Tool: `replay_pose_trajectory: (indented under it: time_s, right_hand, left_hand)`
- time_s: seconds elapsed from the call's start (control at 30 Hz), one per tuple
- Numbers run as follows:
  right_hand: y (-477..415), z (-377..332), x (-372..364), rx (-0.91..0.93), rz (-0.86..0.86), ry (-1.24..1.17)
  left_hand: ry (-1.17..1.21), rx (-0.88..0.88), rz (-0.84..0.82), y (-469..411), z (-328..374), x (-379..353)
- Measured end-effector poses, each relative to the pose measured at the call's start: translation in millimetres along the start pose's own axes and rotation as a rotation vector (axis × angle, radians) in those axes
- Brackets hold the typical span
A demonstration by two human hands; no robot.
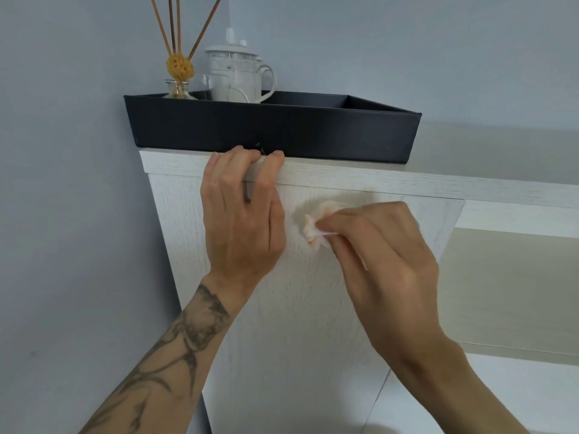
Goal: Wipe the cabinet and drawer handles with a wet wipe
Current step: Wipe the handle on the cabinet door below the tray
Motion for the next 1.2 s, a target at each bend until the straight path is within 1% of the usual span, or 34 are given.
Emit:
replay_pose_trajectory:
  time_s: [0.1, 0.2, 0.3, 0.53, 0.6, 0.67, 0.73, 0.8, 0.9, 1.03, 1.2]
  right_hand:
    - [7.9, 7.1, 7.3, -0.079, 0.041, 0.011]
    - [3.5, 6.4, 4.5, -0.093, 0.038, 0.005]
    - [-3.4, 6.6, -3.8, -0.067, -0.011, 0.023]
    - [1.9, 13.6, 15.8, 0.009, 0.052, 0.035]
    - [1.0, 9.4, 4.5, -0.019, 0.007, 0.004]
    - [-4.4, 7.0, -10.6, -0.094, -0.084, -0.077]
    - [-6.3, 3.5, -14.2, -0.022, -0.107, -0.038]
    - [-1.5, 3.2, -7.6, 0.085, -0.059, 0.029]
    - [2.1, 0.9, -4.3, 0.125, -0.006, 0.016]
    - [-3.9, 3.0, -8.6, 0.07, -0.027, -0.059]
    - [-3.3, 7.3, -11.1, 0.012, -0.051, -0.013]
  left_hand:
    - [0.002, 0.004, -0.007, -1.4, 0.4, 0.3]
    - [0.001, 0.001, -0.002, -1.5, -0.7, 0.7]
    - [-0.001, 0.005, 0.006, -0.6, -2.4, 0.8]
    - [-0.01, 0.021, 0.011, -0.8, -1.0, -0.3]
    - [-0.008, 0.01, 0.013, -0.9, -0.8, 0.1]
    - [-0.012, 0.0, 0.018, -1.4, -0.9, 0.5]
    - [-0.019, 0.004, 0.023, -1.7, -0.9, 0.5]
    - [-0.014, 0.008, 0.023, -1.7, 0.1, 0.5]
    - [-0.017, 0.001, 0.026, -2.2, 0.0, 2.1]
    - [-0.029, -0.007, 0.034, -2.1, 0.2, 1.8]
    - [-0.021, 0.0, 0.035, -3.9, 0.9, 1.4]
Point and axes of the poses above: each hand's wrist, its own y-axis away from the middle knuckle, its own x-axis out of the back of the hand, z = x × y, the point moved 7 cm from there along -y, towards the middle knuckle, and after that the axes turned 14 degrees about z, right-handed, at the moved point
